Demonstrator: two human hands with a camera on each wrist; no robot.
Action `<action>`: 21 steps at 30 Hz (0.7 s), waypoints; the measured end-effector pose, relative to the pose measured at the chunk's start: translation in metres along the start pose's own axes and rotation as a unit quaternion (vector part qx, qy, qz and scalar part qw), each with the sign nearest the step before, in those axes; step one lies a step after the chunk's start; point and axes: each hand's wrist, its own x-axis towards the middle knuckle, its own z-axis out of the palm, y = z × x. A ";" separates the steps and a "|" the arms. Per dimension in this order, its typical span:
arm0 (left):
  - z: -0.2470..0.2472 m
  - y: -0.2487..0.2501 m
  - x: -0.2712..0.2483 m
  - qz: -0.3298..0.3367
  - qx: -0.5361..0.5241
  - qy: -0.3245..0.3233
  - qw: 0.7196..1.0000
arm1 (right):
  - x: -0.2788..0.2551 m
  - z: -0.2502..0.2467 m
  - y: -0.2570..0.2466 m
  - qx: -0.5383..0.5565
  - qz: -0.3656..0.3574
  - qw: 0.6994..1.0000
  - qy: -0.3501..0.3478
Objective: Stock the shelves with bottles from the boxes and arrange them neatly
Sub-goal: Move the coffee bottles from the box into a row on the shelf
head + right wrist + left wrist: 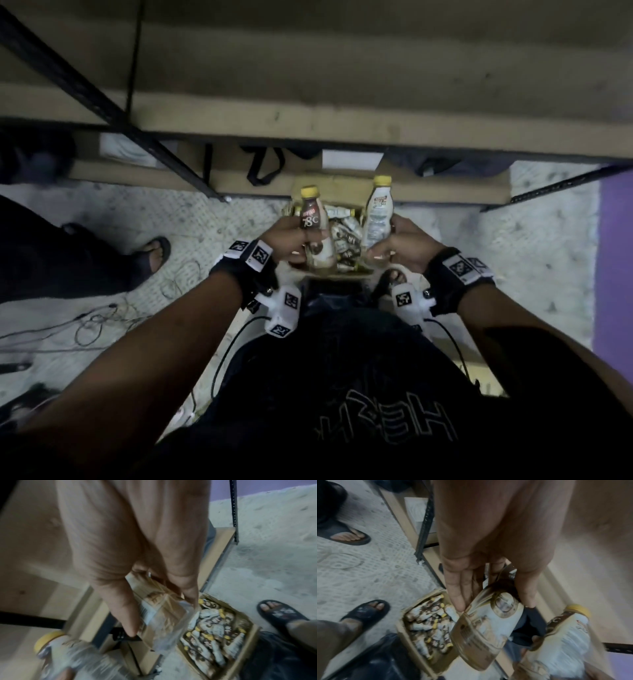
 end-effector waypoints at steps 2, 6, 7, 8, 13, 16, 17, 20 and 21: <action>0.004 0.026 -0.012 0.039 0.021 -0.007 0.999 | -0.015 -0.006 -0.018 0.007 -0.024 1.000 0.003; 0.010 0.083 -0.033 0.109 0.057 -0.010 0.992 | -0.037 -0.020 -0.060 -0.007 -0.083 0.997 0.008; 0.011 0.097 -0.039 0.128 0.066 -0.016 0.990 | -0.042 -0.024 -0.070 -0.016 -0.100 0.995 0.007; 0.013 0.111 -0.044 0.146 0.075 -0.020 0.986 | -0.047 -0.028 -0.081 -0.024 -0.120 0.993 0.003; 0.018 0.172 -0.070 0.229 0.078 -0.026 0.970 | -0.072 -0.050 -0.131 -0.044 -0.213 0.976 -0.027; 0.019 0.205 -0.089 0.279 0.083 -0.007 0.957 | -0.091 -0.068 -0.163 -0.069 -0.265 0.961 -0.028; 0.020 0.216 -0.095 0.295 0.081 -0.001 0.952 | -0.098 -0.074 -0.175 -0.078 -0.280 0.956 -0.032; 0.025 0.245 -0.116 0.334 0.067 0.011 0.940 | -0.121 -0.090 -0.209 -0.094 -0.323 0.940 -0.057; 0.028 0.254 -0.124 0.349 0.068 0.020 0.935 | -0.127 -0.094 -0.220 -0.095 -0.337 0.935 -0.064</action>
